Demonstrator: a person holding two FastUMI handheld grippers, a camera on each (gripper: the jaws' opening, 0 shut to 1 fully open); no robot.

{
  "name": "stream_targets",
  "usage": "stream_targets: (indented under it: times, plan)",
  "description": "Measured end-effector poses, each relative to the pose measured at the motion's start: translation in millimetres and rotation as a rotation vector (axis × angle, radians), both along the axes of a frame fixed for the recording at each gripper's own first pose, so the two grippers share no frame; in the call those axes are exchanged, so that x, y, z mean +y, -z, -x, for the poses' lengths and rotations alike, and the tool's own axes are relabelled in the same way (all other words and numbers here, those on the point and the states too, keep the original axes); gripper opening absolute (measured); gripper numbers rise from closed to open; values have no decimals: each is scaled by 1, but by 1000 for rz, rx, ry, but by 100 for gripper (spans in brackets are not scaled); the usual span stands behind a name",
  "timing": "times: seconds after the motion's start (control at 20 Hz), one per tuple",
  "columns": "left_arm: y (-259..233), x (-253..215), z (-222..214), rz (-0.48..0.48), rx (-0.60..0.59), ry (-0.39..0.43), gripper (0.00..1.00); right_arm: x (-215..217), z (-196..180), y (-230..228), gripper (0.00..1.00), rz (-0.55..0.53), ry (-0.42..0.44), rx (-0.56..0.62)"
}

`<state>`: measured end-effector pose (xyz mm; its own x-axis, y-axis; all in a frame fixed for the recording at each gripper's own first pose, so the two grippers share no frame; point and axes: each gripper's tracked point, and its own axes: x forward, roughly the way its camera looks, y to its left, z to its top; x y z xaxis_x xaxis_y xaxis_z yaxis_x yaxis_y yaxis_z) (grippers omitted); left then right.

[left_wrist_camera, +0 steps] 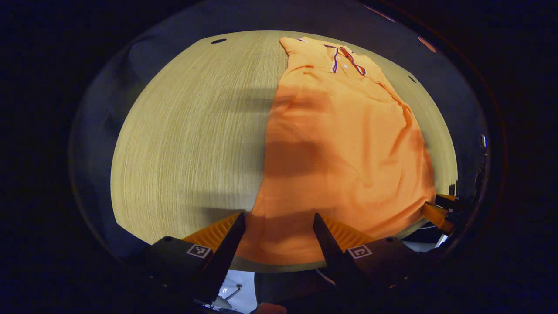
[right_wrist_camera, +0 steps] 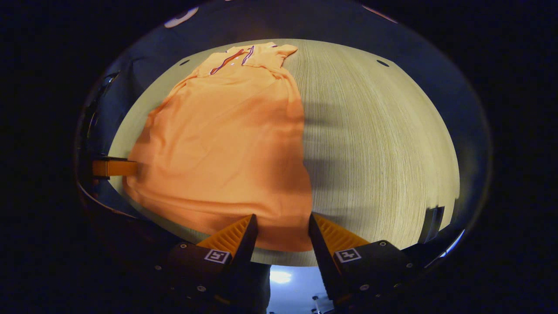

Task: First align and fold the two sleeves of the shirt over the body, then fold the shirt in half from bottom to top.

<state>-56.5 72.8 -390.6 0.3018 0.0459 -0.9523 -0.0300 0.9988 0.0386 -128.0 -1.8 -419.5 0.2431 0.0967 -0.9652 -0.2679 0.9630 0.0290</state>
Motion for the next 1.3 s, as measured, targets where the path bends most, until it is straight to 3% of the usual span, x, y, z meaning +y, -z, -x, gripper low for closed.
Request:
stream_targets:
  times: [0.15, 0.25, 0.45, 0.5, 0.65, 0.9, 1.3]
  plan:
    - [0, 2, 5, 2, 8, 1, 98, 1, -1, 0, 64, 1, -9, 21]
    - [3, 15, 10, -70, 17, 14, 97, 0, -3, 1, 52, -2, 9, 35]
    - [2, 10, 11, -78, 10, 79, 98, 2, -7, 1, 22, -12, 88, 37]
    - [5, 11, 12, -78, 16, 89, 100, 4, -7, 2, 18, -14, 75, 35]
    - [3, 9, 6, -70, 4, 49, 99, 11, -6, 0, 18, -22, 30, 28]
    - [7, -5, 2, -27, -18, 83, 8, 25, -6, 0, 18, -60, -15, 30]
    - [6, -6, 4, -11, -16, 76, 8, 21, -8, 1, 17, -88, 62, 48]
